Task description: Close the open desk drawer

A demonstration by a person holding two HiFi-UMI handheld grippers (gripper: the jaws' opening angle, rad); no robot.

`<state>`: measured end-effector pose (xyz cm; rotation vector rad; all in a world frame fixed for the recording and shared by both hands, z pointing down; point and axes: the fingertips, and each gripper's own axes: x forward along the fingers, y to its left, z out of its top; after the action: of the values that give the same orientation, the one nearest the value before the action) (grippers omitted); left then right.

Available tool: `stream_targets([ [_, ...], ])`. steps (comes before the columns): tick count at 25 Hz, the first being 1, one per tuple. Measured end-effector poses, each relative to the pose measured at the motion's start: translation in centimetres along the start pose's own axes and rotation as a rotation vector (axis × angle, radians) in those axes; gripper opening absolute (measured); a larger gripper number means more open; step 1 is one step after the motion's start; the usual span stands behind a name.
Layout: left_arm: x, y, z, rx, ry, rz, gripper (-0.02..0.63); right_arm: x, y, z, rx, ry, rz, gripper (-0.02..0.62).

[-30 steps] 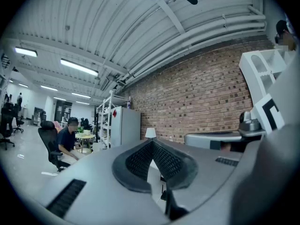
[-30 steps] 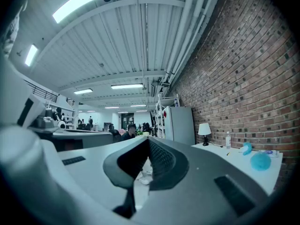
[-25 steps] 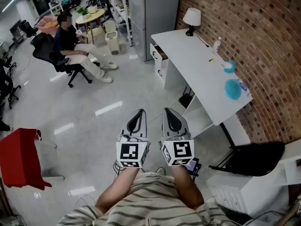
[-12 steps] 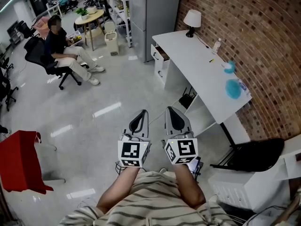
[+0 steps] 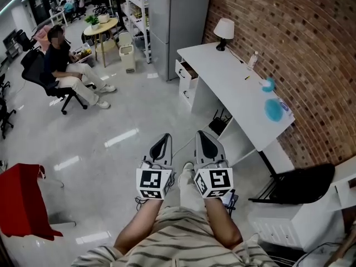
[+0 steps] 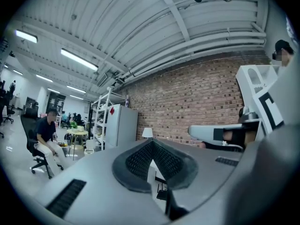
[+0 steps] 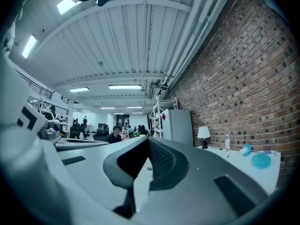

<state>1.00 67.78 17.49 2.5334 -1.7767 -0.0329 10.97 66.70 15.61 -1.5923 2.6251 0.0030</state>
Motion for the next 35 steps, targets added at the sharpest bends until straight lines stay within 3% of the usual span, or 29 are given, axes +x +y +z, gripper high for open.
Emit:
stream_targets([
  [6, 3.0, 2.7, -0.9, 0.016, 0.005, 0.012, 0.006, 3.5, -0.1, -2.0, -0.003, 0.008, 0.009, 0.002],
  [15, 10.1, 6.7, -1.7, 0.008, 0.024, 0.036, 0.006, 11.8, -3.6, -3.5, 0.011, 0.017, 0.019, 0.002],
  [21, 17.9, 8.9, -2.0, 0.028, 0.042, 0.038, 0.006, 18.8, -7.2, -4.2, 0.03, 0.011, 0.041, 0.002],
  [28, 29.4, 12.4, 0.0, 0.033, 0.04, 0.086, 0.006, 29.5, -13.6, -1.8, 0.023, -0.037, 0.08, 0.002],
  [35, 39.8, 15.0, 0.7, 0.03, 0.051, 0.125, 0.006, 39.0, -19.4, -1.9, 0.033, -0.032, 0.125, 0.002],
])
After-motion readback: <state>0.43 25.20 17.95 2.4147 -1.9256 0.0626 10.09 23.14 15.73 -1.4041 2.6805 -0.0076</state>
